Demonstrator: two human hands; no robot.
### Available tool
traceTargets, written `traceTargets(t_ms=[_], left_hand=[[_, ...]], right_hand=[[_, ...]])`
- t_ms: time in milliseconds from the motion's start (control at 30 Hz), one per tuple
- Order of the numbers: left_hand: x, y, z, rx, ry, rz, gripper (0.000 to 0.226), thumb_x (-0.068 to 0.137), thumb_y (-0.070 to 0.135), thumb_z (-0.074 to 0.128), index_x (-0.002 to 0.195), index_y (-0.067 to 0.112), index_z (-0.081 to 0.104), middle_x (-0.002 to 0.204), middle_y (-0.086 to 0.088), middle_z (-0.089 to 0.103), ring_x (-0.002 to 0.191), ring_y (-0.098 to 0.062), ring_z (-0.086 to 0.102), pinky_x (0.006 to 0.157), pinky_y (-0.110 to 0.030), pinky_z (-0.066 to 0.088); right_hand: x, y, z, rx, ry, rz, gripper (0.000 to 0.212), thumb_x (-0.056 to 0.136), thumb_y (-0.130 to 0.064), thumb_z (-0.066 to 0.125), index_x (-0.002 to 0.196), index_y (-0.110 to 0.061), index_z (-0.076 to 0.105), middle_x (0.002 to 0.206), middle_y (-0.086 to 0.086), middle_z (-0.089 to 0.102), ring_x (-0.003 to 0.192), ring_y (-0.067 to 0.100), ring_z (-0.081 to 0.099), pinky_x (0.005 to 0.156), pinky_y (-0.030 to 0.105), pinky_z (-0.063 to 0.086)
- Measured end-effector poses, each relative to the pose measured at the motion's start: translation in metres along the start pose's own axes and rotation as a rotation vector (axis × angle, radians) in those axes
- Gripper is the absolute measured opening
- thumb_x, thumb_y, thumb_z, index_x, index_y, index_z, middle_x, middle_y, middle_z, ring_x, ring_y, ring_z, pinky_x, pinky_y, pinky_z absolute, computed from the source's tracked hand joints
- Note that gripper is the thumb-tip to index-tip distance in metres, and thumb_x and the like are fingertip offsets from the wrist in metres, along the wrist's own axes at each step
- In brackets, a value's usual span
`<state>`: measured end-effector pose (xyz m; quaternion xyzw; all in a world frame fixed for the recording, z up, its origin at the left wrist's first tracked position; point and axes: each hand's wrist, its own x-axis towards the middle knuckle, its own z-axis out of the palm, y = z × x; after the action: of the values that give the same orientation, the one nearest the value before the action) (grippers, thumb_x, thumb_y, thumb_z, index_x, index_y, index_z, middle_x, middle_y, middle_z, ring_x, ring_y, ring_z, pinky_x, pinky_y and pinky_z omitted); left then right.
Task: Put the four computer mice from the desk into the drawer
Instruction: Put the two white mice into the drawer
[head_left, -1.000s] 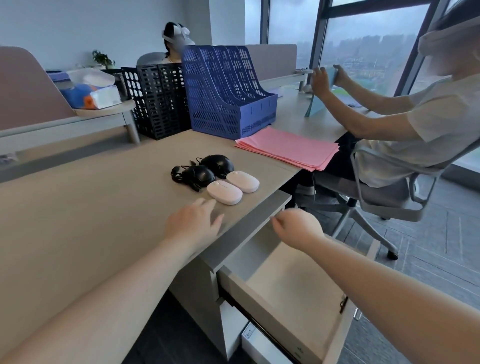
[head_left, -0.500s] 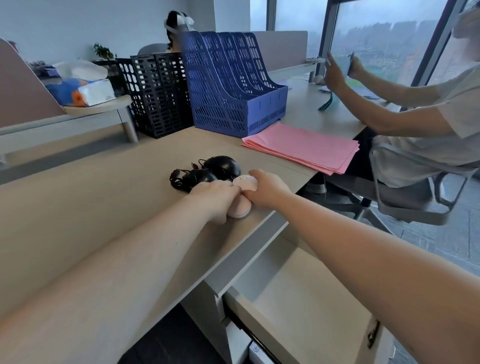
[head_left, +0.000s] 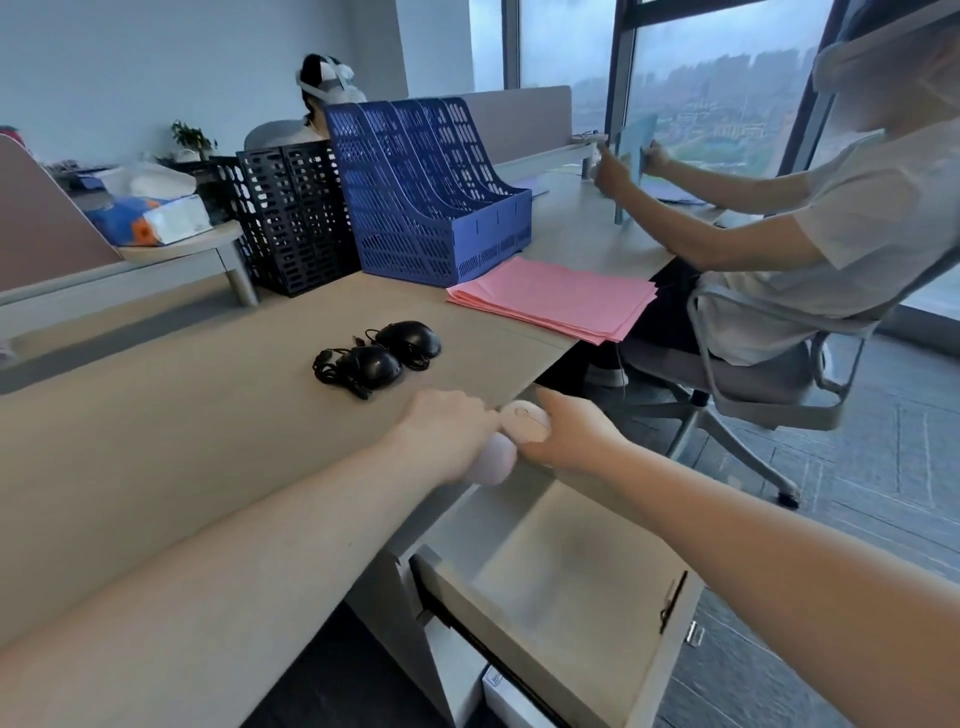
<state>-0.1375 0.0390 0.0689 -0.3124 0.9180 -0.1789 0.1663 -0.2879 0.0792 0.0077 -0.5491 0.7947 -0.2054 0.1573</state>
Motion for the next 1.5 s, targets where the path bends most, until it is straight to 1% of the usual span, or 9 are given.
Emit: traceTargets(t_ms=[67, 167, 300, 500, 700, 1000, 1133, 1333, 1500], left_hand=[[-0.004, 0.022, -0.004, -0.015, 0.008, 0.024, 0.047, 0.087, 0.011, 0.061, 0.131, 0.013, 0.044, 0.133, -0.008, 0.050, 0.125, -0.029, 0.049, 0.089, -0.041, 0.047], [0.000, 0.053, 0.005, -0.007, -0.038, 0.095, 0.048, 0.088, 0.007, 0.059, 0.132, 0.011, 0.042, 0.135, -0.010, 0.048, 0.129, -0.029, 0.044, 0.093, -0.041, 0.044], [0.015, 0.077, 0.037, 0.037, -0.096, 0.151, 0.052, 0.085, 0.009, 0.064, 0.132, 0.012, 0.042, 0.133, -0.010, 0.051, 0.127, -0.029, 0.043, 0.095, -0.041, 0.046], [0.042, 0.089, 0.090, -0.106, -0.128, 0.158, 0.044, 0.091, 0.010, 0.052, 0.134, 0.005, 0.043, 0.133, -0.014, 0.051, 0.127, -0.030, 0.043, 0.096, -0.039, 0.041], [0.068, 0.095, 0.148, -0.309, -0.129, 0.045, 0.041, 0.095, 0.023, 0.035, 0.125, 0.003, 0.054, 0.126, -0.017, 0.058, 0.121, -0.031, 0.047, 0.091, -0.041, 0.044], [0.091, 0.086, 0.184, -0.232, -0.155, 0.105, 0.039, 0.097, 0.023, 0.040, 0.126, 0.002, 0.054, 0.124, -0.018, 0.057, 0.121, -0.032, 0.048, 0.091, -0.044, 0.044], [0.094, 0.082, 0.181, -0.143, -0.133, 0.137, 0.035, 0.096, 0.006, 0.040, 0.129, -0.001, 0.049, 0.128, -0.019, 0.055, 0.122, -0.034, 0.049, 0.090, -0.042, 0.047], [0.079, 0.079, 0.178, -0.160, -0.093, 0.153, 0.036, 0.091, -0.008, 0.042, 0.126, -0.004, 0.050, 0.125, -0.019, 0.055, 0.119, -0.034, 0.050, 0.088, -0.044, 0.048], [0.058, 0.077, 0.153, -0.209, -0.091, 0.137, 0.034, 0.092, -0.002, 0.046, 0.124, 0.000, 0.055, 0.125, -0.017, 0.056, 0.119, -0.034, 0.051, 0.086, -0.042, 0.049]], right_hand=[[-0.014, 0.024, 0.003, 0.033, -0.023, 0.060, 0.048, 0.076, -0.040, 0.068, 0.113, -0.013, 0.054, 0.102, 0.004, 0.064, 0.097, 0.027, 0.062, 0.081, 0.039, 0.055], [-0.028, 0.054, 0.010, 0.034, -0.076, 0.135, 0.056, 0.076, -0.035, 0.069, 0.125, -0.013, 0.050, 0.118, 0.008, 0.064, 0.105, 0.027, 0.061, 0.088, 0.042, 0.055], [-0.027, 0.075, 0.025, -0.001, -0.149, 0.147, 0.077, 0.079, -0.033, 0.069, 0.144, -0.012, 0.033, 0.138, 0.008, 0.053, 0.123, 0.028, 0.053, 0.098, 0.038, 0.049], [0.003, 0.084, 0.068, -0.032, -0.200, 0.138, 0.065, 0.079, -0.035, 0.067, 0.134, -0.009, 0.045, 0.131, 0.009, 0.057, 0.123, 0.029, 0.053, 0.094, 0.035, 0.047], [0.036, 0.083, 0.117, -0.049, -0.256, 0.111, 0.044, 0.074, -0.035, 0.069, 0.106, -0.010, 0.053, 0.111, 0.012, 0.062, 0.106, 0.031, 0.060, 0.085, 0.038, 0.053], [0.055, 0.078, 0.154, -0.042, -0.278, 0.095, 0.039, 0.082, -0.030, 0.063, 0.109, -0.004, 0.054, 0.116, 0.017, 0.060, 0.109, 0.032, 0.057, 0.089, 0.035, 0.048], [0.055, 0.079, 0.156, -0.013, -0.272, 0.101, 0.042, 0.081, -0.030, 0.064, 0.113, -0.003, 0.055, 0.118, 0.018, 0.061, 0.111, 0.033, 0.058, 0.089, 0.034, 0.046], [0.047, 0.078, 0.145, -0.052, -0.272, 0.081, 0.043, 0.087, -0.030, 0.058, 0.122, -0.006, 0.052, 0.124, 0.016, 0.059, 0.116, 0.031, 0.055, 0.090, 0.033, 0.044], [0.031, 0.073, 0.115, -0.106, -0.267, 0.038, 0.033, 0.091, -0.028, 0.049, 0.118, -0.012, 0.060, 0.118, 0.010, 0.065, 0.111, 0.030, 0.059, 0.089, 0.035, 0.050]])
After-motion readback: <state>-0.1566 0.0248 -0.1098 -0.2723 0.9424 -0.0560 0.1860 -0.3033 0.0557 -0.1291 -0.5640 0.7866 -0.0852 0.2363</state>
